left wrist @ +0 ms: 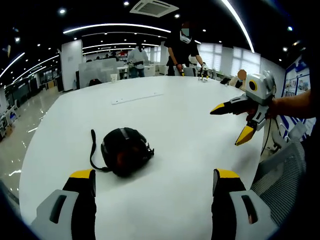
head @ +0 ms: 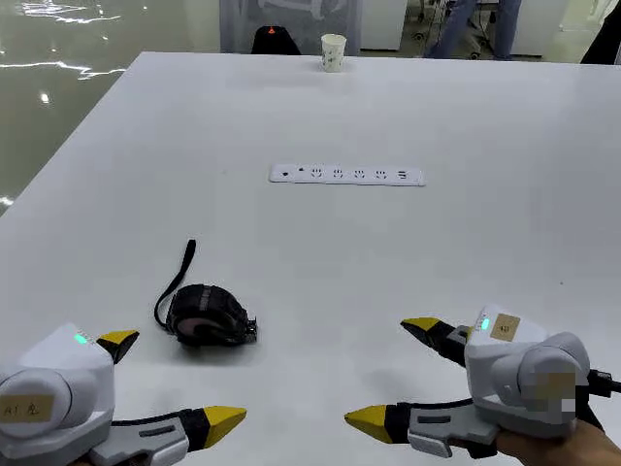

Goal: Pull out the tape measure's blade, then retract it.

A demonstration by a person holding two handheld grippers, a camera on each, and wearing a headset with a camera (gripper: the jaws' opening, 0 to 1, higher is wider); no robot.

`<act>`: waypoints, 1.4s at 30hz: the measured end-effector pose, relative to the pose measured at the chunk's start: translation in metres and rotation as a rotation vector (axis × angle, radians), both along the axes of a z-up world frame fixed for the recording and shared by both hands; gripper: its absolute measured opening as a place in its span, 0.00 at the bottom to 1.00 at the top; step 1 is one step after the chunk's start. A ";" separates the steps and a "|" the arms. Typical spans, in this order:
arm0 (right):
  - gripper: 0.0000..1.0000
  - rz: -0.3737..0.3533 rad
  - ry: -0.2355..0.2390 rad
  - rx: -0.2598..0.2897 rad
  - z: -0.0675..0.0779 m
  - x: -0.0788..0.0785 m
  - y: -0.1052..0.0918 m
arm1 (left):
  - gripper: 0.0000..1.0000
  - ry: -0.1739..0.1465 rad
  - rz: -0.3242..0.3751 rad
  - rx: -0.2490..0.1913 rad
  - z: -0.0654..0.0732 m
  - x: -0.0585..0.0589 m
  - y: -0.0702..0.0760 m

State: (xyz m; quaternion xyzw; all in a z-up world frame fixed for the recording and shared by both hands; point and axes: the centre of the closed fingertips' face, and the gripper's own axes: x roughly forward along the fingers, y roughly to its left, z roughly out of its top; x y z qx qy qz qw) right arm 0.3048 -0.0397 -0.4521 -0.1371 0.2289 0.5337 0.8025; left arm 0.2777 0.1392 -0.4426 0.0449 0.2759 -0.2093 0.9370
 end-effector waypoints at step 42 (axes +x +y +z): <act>0.99 -0.072 -0.010 0.072 0.006 -0.021 -0.029 | 0.99 -0.037 -0.070 -0.080 0.014 -0.021 -0.005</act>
